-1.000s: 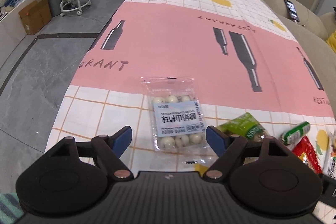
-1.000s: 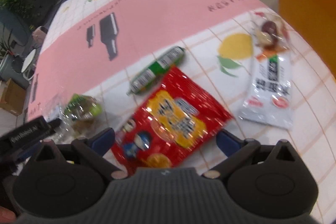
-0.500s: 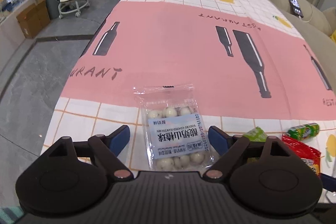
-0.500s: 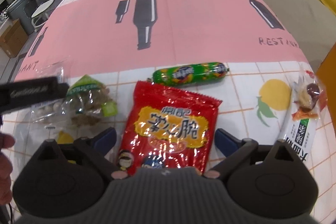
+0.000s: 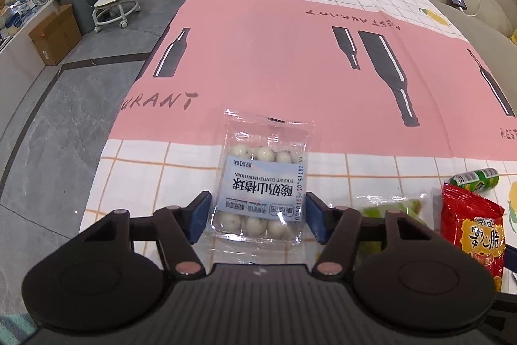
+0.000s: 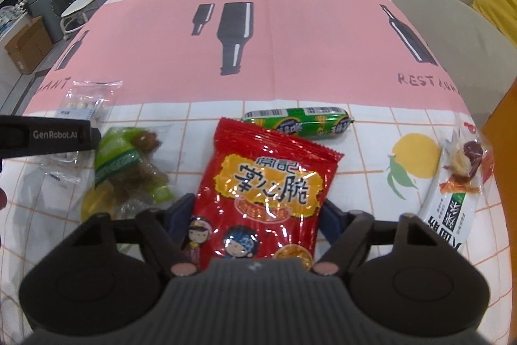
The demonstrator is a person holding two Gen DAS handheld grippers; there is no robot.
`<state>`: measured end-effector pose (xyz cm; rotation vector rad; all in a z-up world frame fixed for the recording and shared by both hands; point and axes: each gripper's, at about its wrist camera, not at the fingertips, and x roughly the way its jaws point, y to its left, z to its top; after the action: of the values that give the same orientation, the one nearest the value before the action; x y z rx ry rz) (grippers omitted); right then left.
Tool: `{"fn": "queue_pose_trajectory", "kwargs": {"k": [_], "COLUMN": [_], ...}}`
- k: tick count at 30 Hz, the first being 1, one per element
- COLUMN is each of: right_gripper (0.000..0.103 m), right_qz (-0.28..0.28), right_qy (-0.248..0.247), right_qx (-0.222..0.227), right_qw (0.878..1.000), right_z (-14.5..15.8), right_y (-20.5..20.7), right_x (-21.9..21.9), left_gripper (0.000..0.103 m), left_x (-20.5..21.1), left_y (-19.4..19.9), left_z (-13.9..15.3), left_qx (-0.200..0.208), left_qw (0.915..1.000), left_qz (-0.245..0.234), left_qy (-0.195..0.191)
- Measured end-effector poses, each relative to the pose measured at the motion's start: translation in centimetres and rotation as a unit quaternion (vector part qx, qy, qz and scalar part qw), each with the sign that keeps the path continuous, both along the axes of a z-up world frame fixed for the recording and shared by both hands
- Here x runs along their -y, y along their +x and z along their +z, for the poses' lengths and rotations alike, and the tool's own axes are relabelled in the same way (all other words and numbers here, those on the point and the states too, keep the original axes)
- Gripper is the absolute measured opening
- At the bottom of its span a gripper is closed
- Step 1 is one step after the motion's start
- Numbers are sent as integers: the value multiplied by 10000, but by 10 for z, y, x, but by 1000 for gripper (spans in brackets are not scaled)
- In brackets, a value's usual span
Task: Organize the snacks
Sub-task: 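Grasp the egg bag with left tool while right tool grasps red cartoon bag, then lift egg bag with left tool while right tool carries red bag over orange box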
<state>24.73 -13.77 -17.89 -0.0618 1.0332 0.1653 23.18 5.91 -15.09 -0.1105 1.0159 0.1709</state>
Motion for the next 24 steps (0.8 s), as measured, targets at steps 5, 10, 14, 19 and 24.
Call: {"fn": "queue_pose_trajectory", "kwargs": {"k": [5, 10, 14, 19, 24], "right_gripper": [71, 71, 71, 71, 71], "right_qz": [113, 178, 218, 361, 478], "right_qy": [-29, 9, 53, 103, 171], "right_qx": [70, 306, 577, 956, 1243], "right_qw": [9999, 9994, 9981, 9947, 9909], "right_z": [5, 19, 39, 71, 101], "right_y": [-6, -15, -23, -36, -49], "right_x": [4, 9, 12, 17, 27], "left_gripper": [68, 68, 68, 68, 68], "left_x": [-2, 5, 11, 21, 34], "left_y": [-14, -34, -46, -60, -73], "left_z": [5, 21, 41, 73, 105], "left_qx": [35, 215, 430, 744, 1088], "left_qw": [9998, 9996, 9990, 9972, 9940], "left_qz": [182, 184, 148, 69, -75], "left_qy": [-45, -9, 34, 56, 2]}}
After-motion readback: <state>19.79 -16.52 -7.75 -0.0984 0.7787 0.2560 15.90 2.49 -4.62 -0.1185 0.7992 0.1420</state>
